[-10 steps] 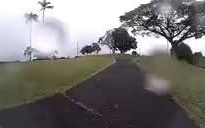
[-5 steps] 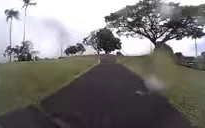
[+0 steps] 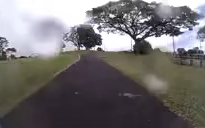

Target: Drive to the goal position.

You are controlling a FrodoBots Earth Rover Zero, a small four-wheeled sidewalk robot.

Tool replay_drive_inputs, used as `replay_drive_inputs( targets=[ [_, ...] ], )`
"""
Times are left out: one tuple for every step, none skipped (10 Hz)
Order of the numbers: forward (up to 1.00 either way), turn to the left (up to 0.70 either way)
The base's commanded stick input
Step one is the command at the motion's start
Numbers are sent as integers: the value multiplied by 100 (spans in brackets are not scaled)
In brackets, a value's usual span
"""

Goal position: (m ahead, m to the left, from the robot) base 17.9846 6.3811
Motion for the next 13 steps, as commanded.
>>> replay_drive_inputs(
  targets=[
    [85, 0],
    [85, 0],
    [85, 0],
    [85, 0],
    [85, 0],
    [85, 0],
    [85, 0],
    [85, 0],
    [85, 0],
    [85, 0],
    [85, 0],
    [85, 13],
    [85, 30]
  ],
)
